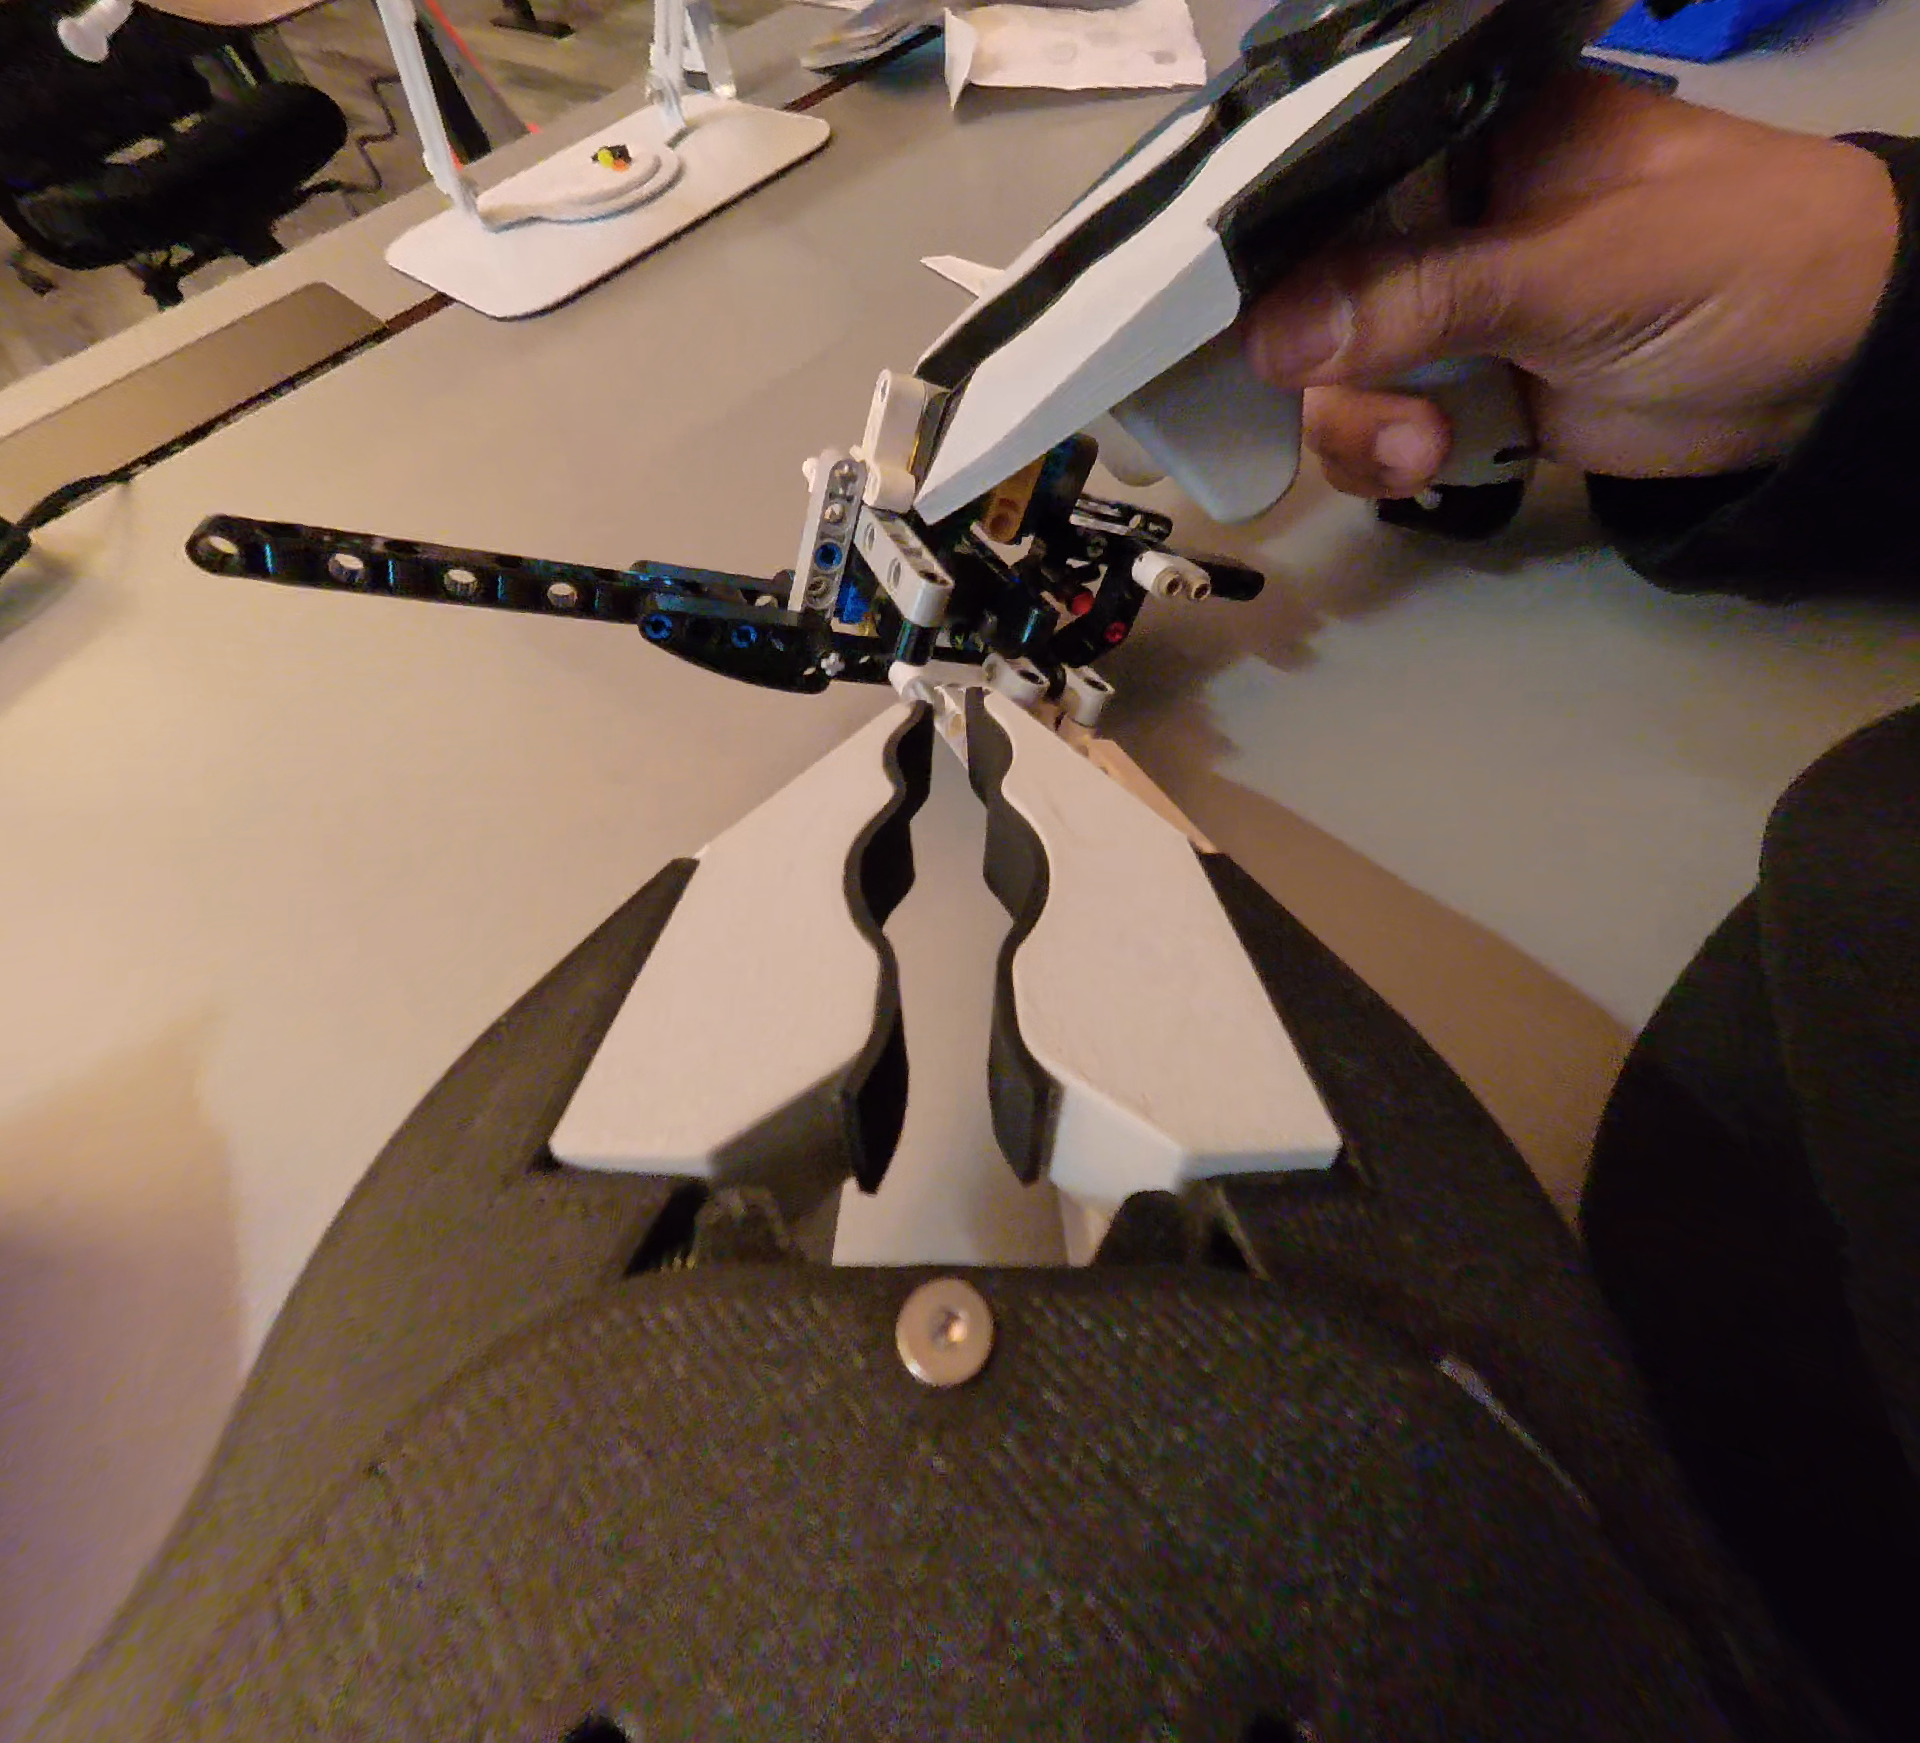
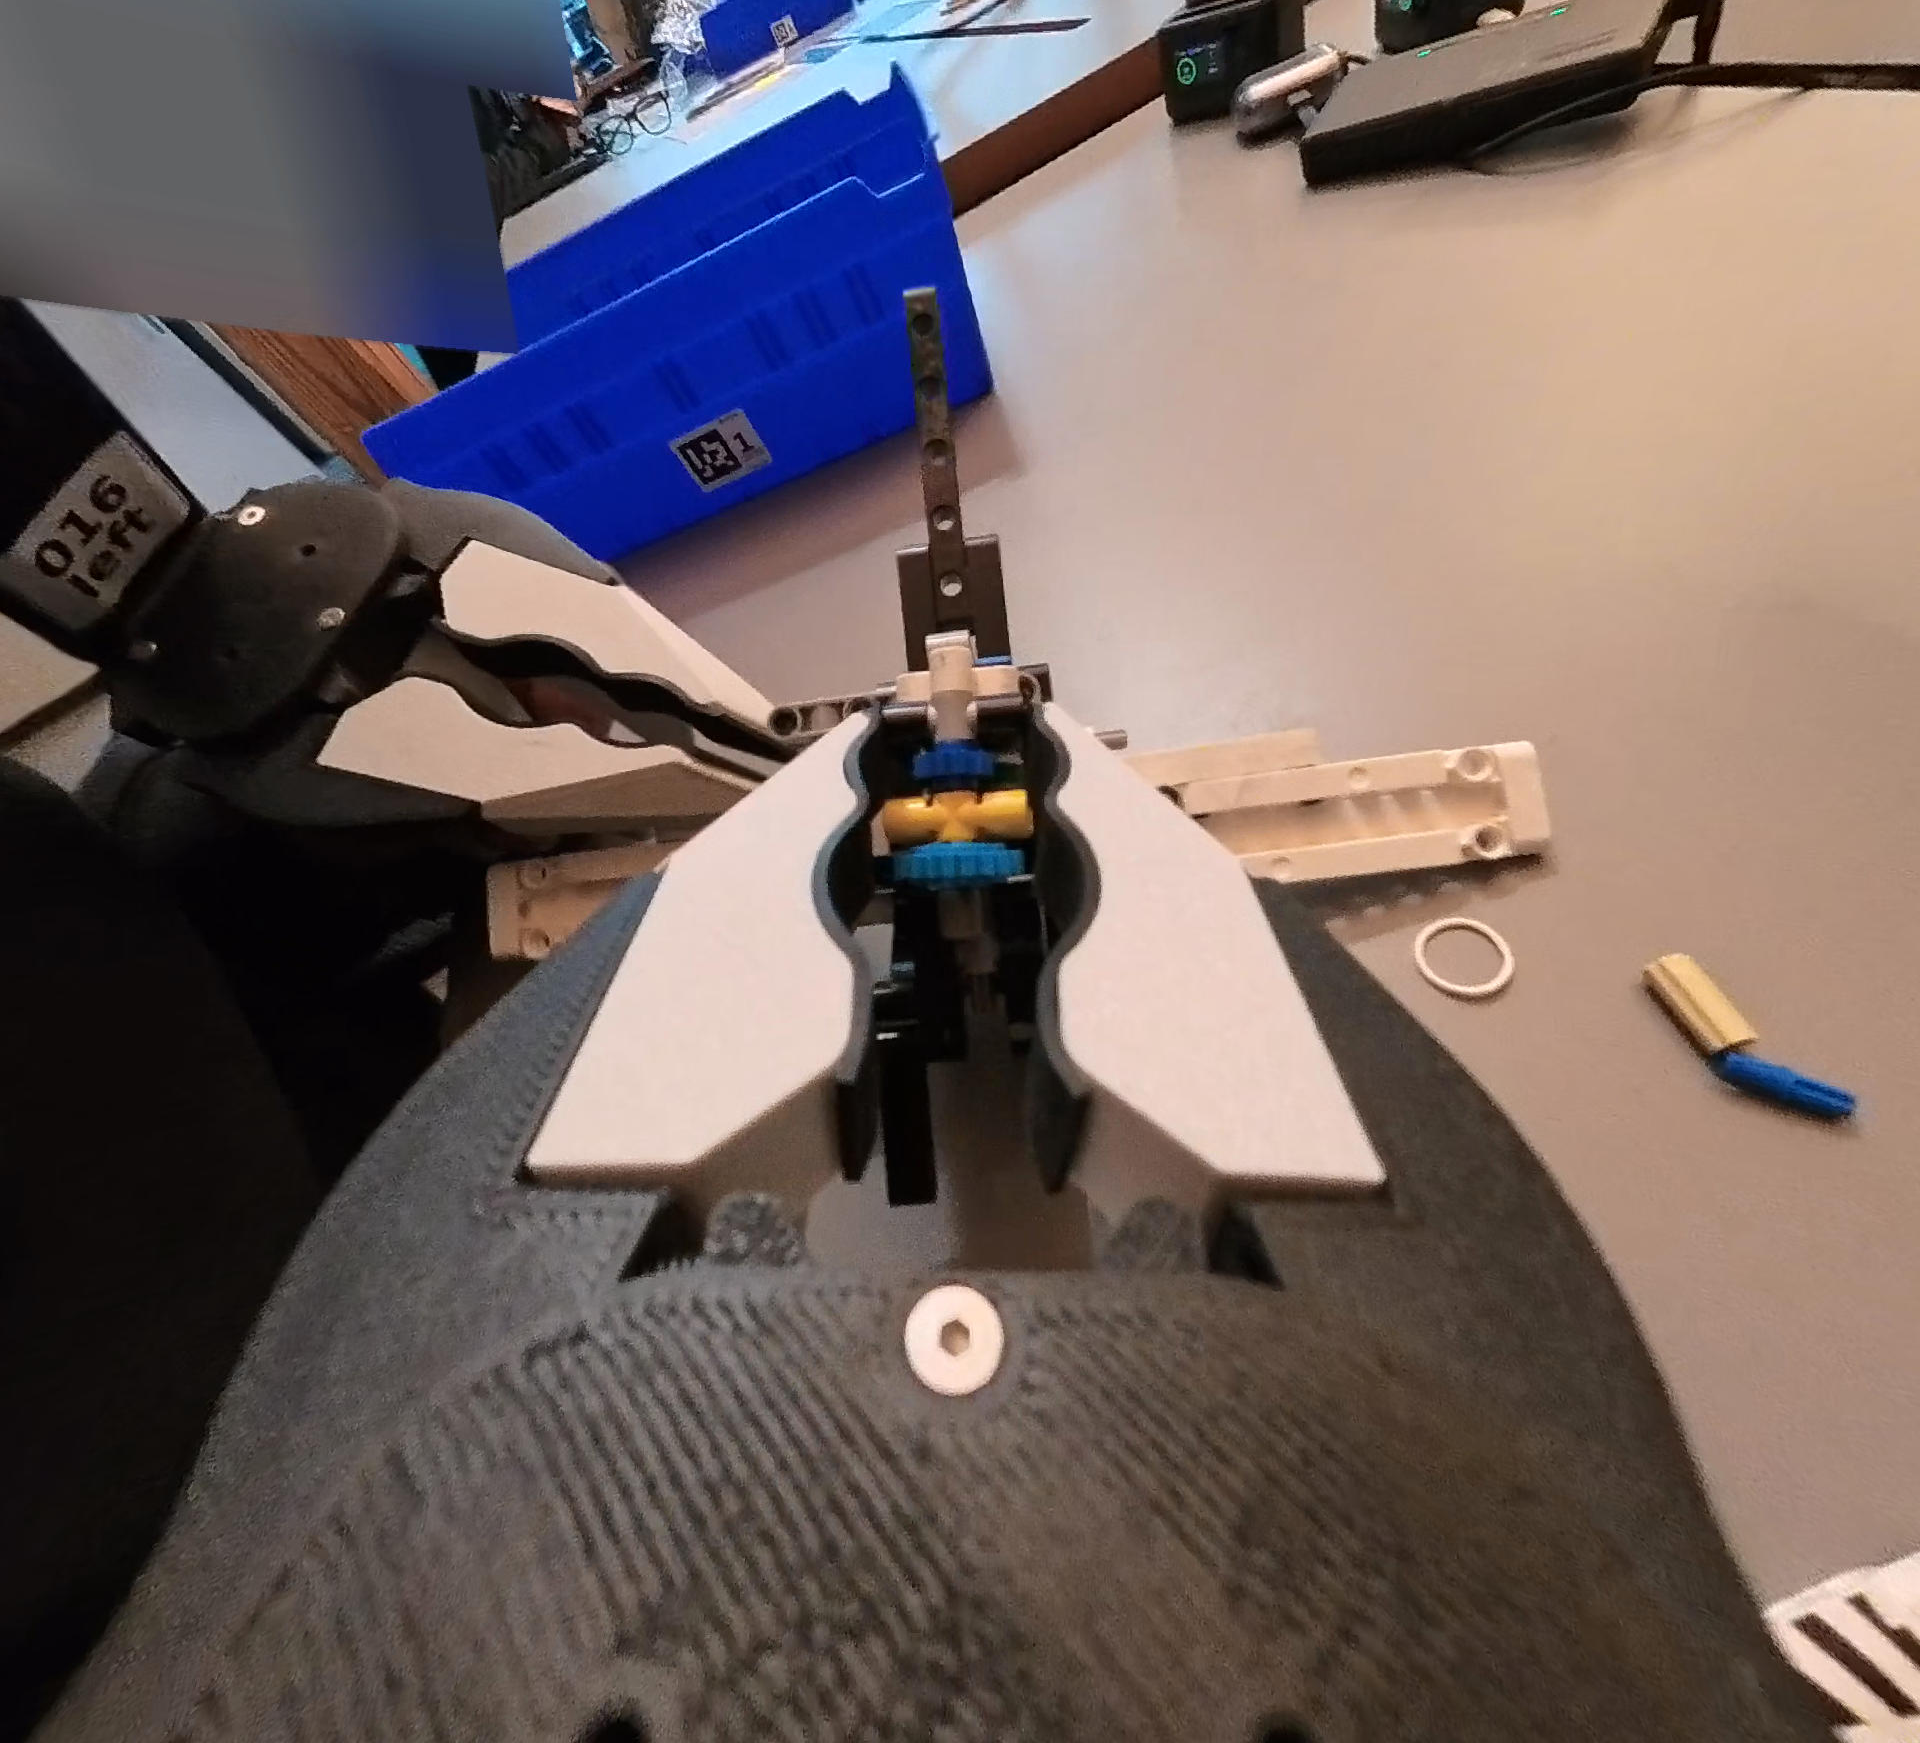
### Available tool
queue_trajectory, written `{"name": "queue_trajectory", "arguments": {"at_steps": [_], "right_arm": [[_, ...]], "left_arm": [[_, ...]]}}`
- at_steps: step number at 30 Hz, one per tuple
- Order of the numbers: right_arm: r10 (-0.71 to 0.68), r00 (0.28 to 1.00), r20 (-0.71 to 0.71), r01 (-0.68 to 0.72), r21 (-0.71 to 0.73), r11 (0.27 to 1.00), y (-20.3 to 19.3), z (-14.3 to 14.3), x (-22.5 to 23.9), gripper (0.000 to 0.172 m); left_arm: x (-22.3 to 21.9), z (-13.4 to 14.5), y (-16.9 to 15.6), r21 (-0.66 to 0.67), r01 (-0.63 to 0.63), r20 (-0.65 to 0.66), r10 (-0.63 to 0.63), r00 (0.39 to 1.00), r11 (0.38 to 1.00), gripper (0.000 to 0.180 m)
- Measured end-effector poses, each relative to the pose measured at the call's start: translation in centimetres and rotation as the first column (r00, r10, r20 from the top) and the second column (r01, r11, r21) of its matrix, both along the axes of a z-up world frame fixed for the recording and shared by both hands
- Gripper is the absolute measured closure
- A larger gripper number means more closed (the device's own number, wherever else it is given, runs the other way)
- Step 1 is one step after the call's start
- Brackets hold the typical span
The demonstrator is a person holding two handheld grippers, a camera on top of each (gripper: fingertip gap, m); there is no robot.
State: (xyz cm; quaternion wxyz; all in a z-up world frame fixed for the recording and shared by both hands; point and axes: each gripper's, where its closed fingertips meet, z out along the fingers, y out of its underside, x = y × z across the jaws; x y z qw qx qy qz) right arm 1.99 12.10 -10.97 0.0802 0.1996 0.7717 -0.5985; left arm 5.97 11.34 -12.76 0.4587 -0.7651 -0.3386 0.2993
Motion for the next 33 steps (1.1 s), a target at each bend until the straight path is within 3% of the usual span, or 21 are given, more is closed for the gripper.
{"name": "queue_trajectory", "arguments": {"at_steps": [33], "right_arm": [[0.124, 0.983, -0.133, -0.104, 0.15, 0.983, -0.6, -1.7, 2.7, 0.148]], "left_arm": [[-0.7, -1.6, -0.1, -0.009, -0.012, 0.126, 0.013, 0.992, 1.0, 0.18]]}}
